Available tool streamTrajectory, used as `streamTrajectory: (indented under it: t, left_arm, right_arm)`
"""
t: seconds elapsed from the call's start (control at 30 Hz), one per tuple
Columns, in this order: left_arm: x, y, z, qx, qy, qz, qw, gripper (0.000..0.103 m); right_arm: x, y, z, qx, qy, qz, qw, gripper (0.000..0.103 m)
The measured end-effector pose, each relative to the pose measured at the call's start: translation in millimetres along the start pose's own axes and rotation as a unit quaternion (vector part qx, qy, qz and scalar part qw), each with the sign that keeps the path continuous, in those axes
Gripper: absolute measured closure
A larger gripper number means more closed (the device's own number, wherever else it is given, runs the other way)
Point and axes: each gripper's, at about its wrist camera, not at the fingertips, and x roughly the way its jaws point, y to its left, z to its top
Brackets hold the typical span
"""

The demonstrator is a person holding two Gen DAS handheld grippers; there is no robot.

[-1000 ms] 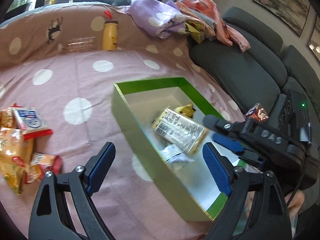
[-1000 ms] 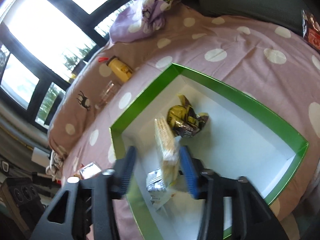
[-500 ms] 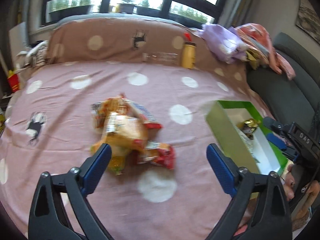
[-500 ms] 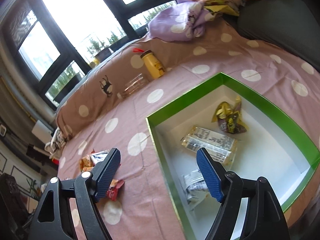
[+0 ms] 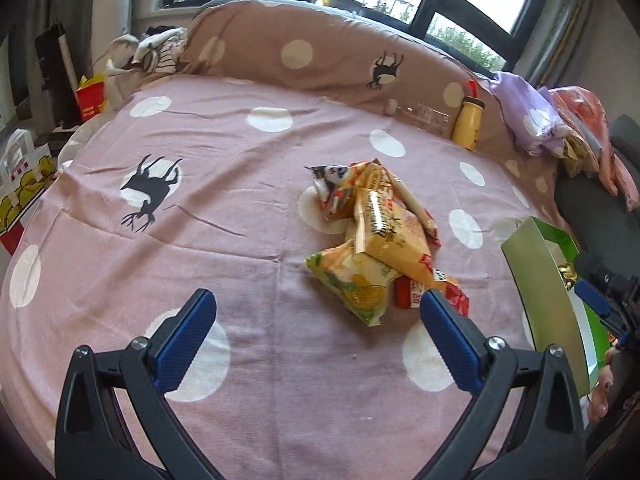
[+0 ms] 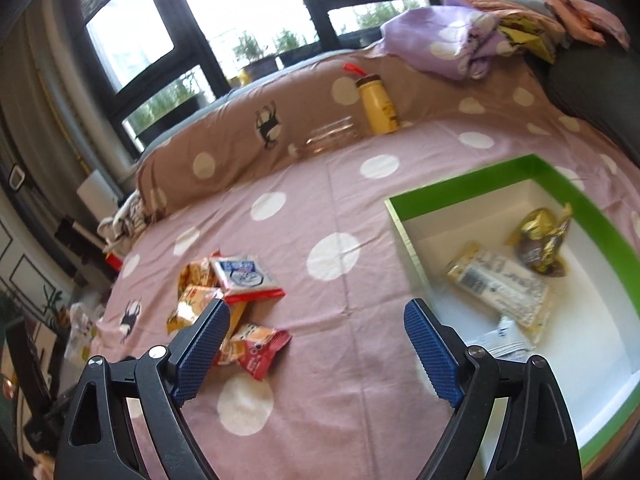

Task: Organize snacks
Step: 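Withdraw the right gripper from the box back to the snack pile, then grasp the white-and-blue biscuit pack with the right gripper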

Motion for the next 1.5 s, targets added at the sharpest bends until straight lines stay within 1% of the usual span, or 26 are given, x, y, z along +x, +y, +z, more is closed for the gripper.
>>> streamTrajectory:
  t: [0.1, 0.17, 0.3, 0.33, 0.43, 0.5, 0.53, 0.63, 0.73, 0.8, 0.87, 0.97, 1.07, 1.1, 1.17, 1.2, 1.23, 1.27, 1.33, 1.43, 1.5]
  left_arm:
    - [1, 10, 2, -0.018, 0.001, 0.012, 0.9998, 0.001]
    - [-1, 18, 2, -0.038, 0.0, 0.014, 0.9992, 0.001]
    - [-4, 30, 5, -0.066, -0.002, -0.01, 0.9978, 0.001]
    - [-3, 32, 5, -0.071, -0.001, -0.006, 0.9975, 0.002]
    - [2, 35, 8, -0.075, 0.003, 0.024, 0.9969, 0.002]
    - [4, 37, 9, -0.075, 0.005, 0.039, 0.9964, 0.003]
    - [3, 38, 10, -0.077, 0.002, 0.041, 0.9962, 0.004]
    - [3, 42, 12, -0.079, 0.003, 0.032, 0.9963, 0.005]
    - [4, 45, 13, -0.081, 0.01, 0.023, 0.9964, 0.006]
    - [5, 45, 13, -0.081, 0.015, 0.021, 0.9964, 0.007]
    - [6, 45, 14, -0.082, 0.017, 0.021, 0.9963, 0.007]
    - [7, 44, 14, -0.082, 0.021, 0.015, 0.9963, 0.007]
    - [7, 42, 14, -0.081, 0.022, 0.01, 0.9964, 0.007]
    - [7, 41, 14, -0.079, 0.022, 0.01, 0.9965, 0.007]
    - [7, 38, 13, -0.074, 0.022, 0.009, 0.997, 0.007]
    - [7, 37, 13, -0.07, 0.023, 0.009, 0.9972, 0.007]
    - [7, 35, 13, -0.067, 0.023, 0.009, 0.9974, 0.007]
    - [7, 34, 12, -0.065, 0.023, 0.009, 0.9976, 0.007]
    - [7, 32, 12, -0.063, 0.022, 0.01, 0.9977, 0.007]
    - [7, 31, 10, -0.058, 0.023, 0.013, 0.998, 0.007]
    - [6, 30, 10, -0.055, 0.022, 0.013, 0.9981, 0.007]
  right_arm:
    - [10, 15, -6, -0.021, 0.013, -0.003, 1.0, 0.014]
    - [15, 25, -10, -0.034, 0.021, -0.003, 0.999, 0.014]
    - [27, 41, -10, -0.048, 0.044, 0.013, 0.998, 0.014]
    - [31, 45, -7, -0.046, 0.05, 0.015, 0.998, 0.014]
    - [46, 56, 3, -0.02, 0.077, 0.032, 0.996, 0.014]
    - [62, 63, 13, 0.002, 0.11, 0.046, 0.993, 0.014]
    - [70, 68, 18, 0.009, 0.122, 0.05, 0.991, 0.014]
    - [100, 82, 37, 0.015, 0.143, 0.057, 0.988, 0.014]
    - [139, 91, 51, -0.005, 0.167, 0.055, 0.984, 0.014]
    - [167, 87, 54, 0.0, 0.194, 0.059, 0.979, 0.014]
    - [191, 79, 53, 0.011, 0.231, 0.075, 0.97, 0.014]
    - [210, 66, 48, 0.014, 0.256, 0.077, 0.963, 0.014]
    - [212, 54, 46, 0.022, 0.252, 0.113, 0.961, 0.014]
    - [211, 51, 45, 0.027, 0.253, 0.12, 0.96, 0.016]
    - [209, 53, 46, 0.008, 0.252, 0.109, 0.962, 0.024]
    - [207, 55, 45, -0.007, 0.252, 0.106, 0.962, 0.025]
    - [205, 58, 43, -0.022, 0.252, 0.098, 0.962, 0.029]
    - [202, 60, 41, -0.034, 0.252, 0.094, 0.963, 0.03]
    - [198, 61, 38, -0.04, 0.252, 0.094, 0.962, 0.032]
    - [184, 57, 32, -0.026, 0.252, 0.111, 0.961, 0.032]
    - [168, 57, 27, -0.029, 0.24, 0.102, 0.965, 0.032]
